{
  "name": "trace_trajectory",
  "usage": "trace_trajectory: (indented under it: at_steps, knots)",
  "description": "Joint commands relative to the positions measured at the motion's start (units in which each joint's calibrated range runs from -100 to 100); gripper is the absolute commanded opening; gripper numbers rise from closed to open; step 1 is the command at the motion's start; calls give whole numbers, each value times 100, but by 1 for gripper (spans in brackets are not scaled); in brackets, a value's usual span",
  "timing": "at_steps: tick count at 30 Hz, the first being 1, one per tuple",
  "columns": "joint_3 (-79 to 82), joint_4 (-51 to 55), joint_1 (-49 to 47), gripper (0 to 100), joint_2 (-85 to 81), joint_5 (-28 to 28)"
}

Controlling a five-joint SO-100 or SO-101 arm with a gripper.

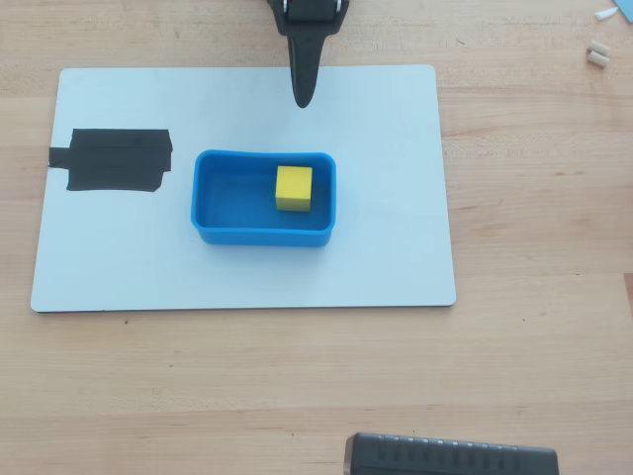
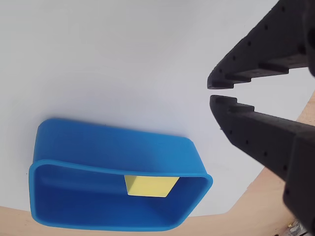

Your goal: Pick up yellow cube and drop it in the blue rectangular bin

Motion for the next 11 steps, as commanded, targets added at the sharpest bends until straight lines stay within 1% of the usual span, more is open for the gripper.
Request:
trace_trajectory:
  at_steps: [1,11]
  knots:
    - [-8,63,94,0,-134,29]
    - [-17,63,128,0,-134,24]
